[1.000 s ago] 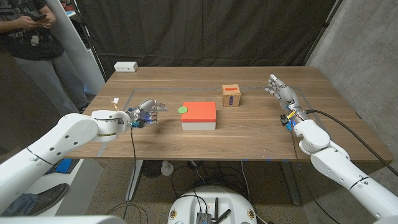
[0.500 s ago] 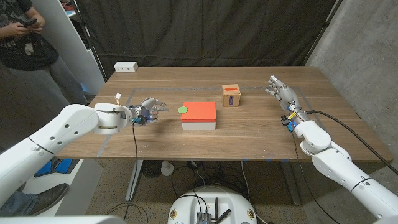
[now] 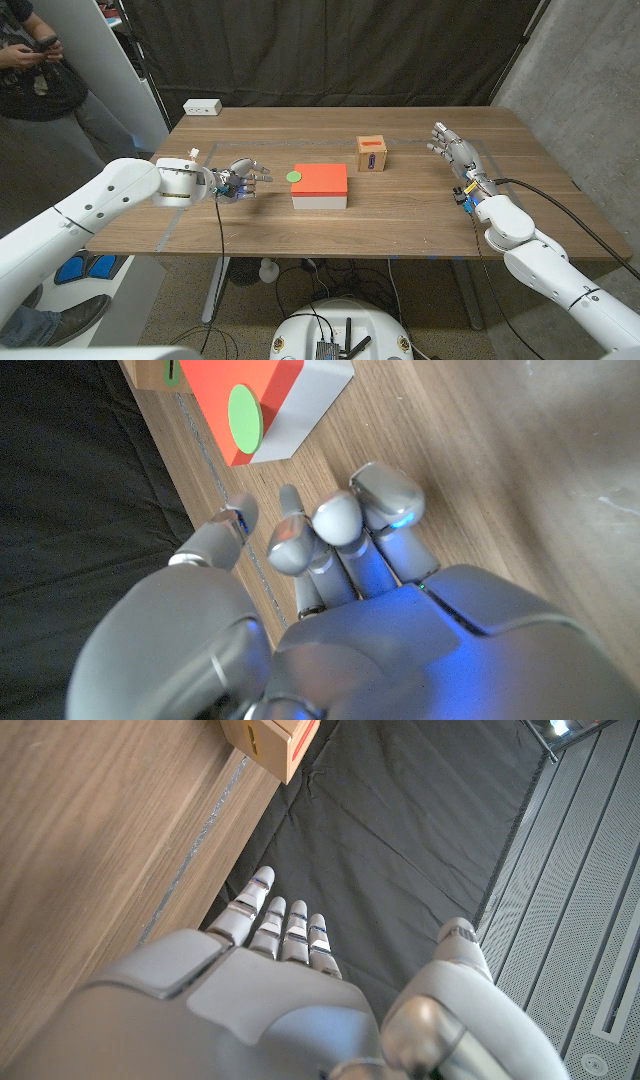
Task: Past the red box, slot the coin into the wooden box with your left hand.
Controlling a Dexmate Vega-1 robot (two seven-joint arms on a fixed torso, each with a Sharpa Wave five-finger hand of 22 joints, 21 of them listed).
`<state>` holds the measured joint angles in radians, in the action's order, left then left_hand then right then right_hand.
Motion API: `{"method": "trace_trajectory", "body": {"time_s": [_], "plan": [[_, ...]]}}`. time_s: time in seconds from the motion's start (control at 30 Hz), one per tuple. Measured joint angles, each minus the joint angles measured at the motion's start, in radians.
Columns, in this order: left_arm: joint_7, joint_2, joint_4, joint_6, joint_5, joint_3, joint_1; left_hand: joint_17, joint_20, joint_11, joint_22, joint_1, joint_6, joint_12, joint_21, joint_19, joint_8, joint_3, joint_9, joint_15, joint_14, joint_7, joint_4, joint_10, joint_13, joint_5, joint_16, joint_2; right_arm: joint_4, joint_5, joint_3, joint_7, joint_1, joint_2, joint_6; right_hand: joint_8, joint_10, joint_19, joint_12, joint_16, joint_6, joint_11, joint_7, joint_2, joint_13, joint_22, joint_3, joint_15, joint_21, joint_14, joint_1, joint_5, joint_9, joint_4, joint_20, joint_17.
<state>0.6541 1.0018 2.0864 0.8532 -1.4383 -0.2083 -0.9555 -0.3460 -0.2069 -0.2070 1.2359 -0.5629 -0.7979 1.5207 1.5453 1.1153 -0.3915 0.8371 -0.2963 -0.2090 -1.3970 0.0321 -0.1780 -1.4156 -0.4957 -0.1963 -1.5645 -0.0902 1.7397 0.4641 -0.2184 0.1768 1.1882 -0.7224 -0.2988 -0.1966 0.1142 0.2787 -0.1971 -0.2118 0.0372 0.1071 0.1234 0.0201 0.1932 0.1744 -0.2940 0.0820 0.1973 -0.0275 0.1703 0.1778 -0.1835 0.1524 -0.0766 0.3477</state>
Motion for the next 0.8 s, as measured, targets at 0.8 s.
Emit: {"method": "trace_trajectory", "body": {"time_s": [0.8], "plan": [[-0.018,-0.038,-0.086,0.024,-0.011,-0.128,0.144,-0.005,0.000,0.001,-0.002,-0.003,0.045,-0.004,-0.012,0.000,-0.042,-0.013,-0.002,0.000,0.000,0.023,0.004,0.006,0.003,0.000,0.000,-0.004,-0.004,-0.007,0.000,0.010,0.000,0.005,0.005,0.000,0.000,0.000,0.000,0.000,0.000,0.000,0.000,0.007,0.000,0.000,0.000,0.000,0.000,0.000,0.007,0.000,0.000,0.000,0.000,0.000]]}}
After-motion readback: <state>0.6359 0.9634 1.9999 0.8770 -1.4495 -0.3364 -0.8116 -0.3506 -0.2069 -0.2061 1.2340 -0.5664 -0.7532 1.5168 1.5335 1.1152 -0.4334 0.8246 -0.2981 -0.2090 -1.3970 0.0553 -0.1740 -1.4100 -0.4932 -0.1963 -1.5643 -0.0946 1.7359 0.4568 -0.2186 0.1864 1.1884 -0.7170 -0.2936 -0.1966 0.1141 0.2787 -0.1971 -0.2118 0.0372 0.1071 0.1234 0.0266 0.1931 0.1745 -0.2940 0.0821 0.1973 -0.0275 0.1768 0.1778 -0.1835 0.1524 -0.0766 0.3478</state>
